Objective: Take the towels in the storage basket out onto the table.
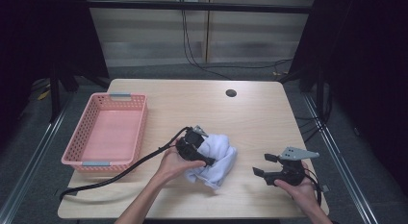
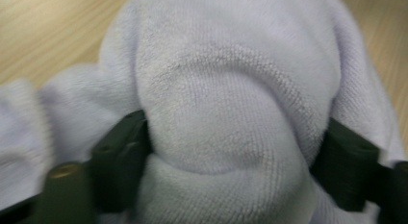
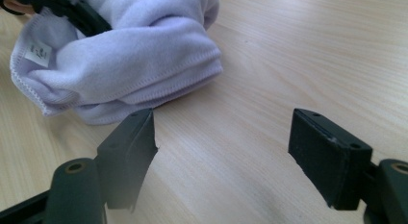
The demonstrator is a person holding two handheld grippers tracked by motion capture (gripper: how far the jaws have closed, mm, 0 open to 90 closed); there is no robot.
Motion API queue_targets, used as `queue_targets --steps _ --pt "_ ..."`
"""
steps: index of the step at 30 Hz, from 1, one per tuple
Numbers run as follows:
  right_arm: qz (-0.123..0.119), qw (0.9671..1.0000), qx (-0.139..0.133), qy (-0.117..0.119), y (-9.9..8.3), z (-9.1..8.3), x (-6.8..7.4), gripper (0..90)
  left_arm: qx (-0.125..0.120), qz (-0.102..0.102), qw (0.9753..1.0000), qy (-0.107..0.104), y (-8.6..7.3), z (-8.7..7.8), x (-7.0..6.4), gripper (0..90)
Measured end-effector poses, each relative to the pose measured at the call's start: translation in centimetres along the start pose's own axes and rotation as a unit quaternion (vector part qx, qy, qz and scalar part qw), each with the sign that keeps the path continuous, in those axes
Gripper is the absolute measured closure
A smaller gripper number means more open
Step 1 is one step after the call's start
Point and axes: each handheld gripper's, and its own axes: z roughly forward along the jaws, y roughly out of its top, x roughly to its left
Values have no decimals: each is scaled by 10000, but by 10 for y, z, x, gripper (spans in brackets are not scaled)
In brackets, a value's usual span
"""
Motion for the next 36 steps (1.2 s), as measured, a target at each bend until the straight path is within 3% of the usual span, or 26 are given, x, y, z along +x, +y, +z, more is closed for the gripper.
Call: queue_targets --steps 1,6,10,11,12,13,14,15,16,18,20,21,24,26,28,30,31,32,33,36 --pt "0 10000 0 0 0 0 0 242 0 0 10000 0 0 0 0 142" --pt "11 10000 -12 40 3 1 1 237 -405 -222 9989 -65 4 -15 2 157" --pt "51 9999 -76 113 7 -1 1 245 -655 -100 9978 73 6 -35 -2 158" --pt "24 9999 -99 130 8 -1 2 245 -702 -120 9974 51 6 -38 -3 158" --pt "-15 9998 -137 145 12 -1 5 244 -945 -157 9953 -110 1 -50 -4 158" --pt "-15 9998 -137 145 12 -1 5 244 -945 -157 9953 -110 1 -50 -4 163" --pt "-75 9996 -173 225 18 1 10 244 -961 -160 9952 -27 -4 -62 -8 163" --pt "-78 9995 -172 244 20 2 13 244 -961 -160 9952 -27 -4 -62 -8 181" --pt "-120 9993 -170 304 23 4 16 256 -1125 -117 9935 148 -15 -77 -15 219" --pt "-144 9993 -151 317 26 7 20 294 -1182 -157 9928 75 -22 -83 -18 227" --pt "-274 9985 -116 450 38 19 27 340 -1198 -98 9927 80 -38 -92 -26 310" --pt "-274 9985 -116 450 38 19 27 340 -1198 -98 9927 80 -38 -92 -26 327" --pt "-341 9977 -149 570 49 29 34 377 -1220 -175 9923 132 -57 -99 -33 330" --pt "-378 9963 -210 747 59 37 41 420 -1296 -274 9911 124 -71 -103 -36 425" --pt "-408 9950 -199 887 63 43 45 440 -1306 -338 9908 118 -75 -103 -36 479" --pt "-455 9939 -141 991 68 50 50 474 -1336 -362 9900 278 -82 -101 -36 514" --pt "-455 9939 -141 991 68 50 50 474 -1326 -374 9902 218 -85 -98 -33 514" --pt "-566 9919 -99 1137 74 59 57 526 -1263 -551 9902 224 -90 -87 -25 540" --pt "-566 9919 -99 1137 74 59 57 526 -1263 -551 9902 224 -90 -87 -25 539" --pt "-594 9906 -6 1235 82 75 68 574 -1097 -637 9916 264 -90 -66 -13 524"
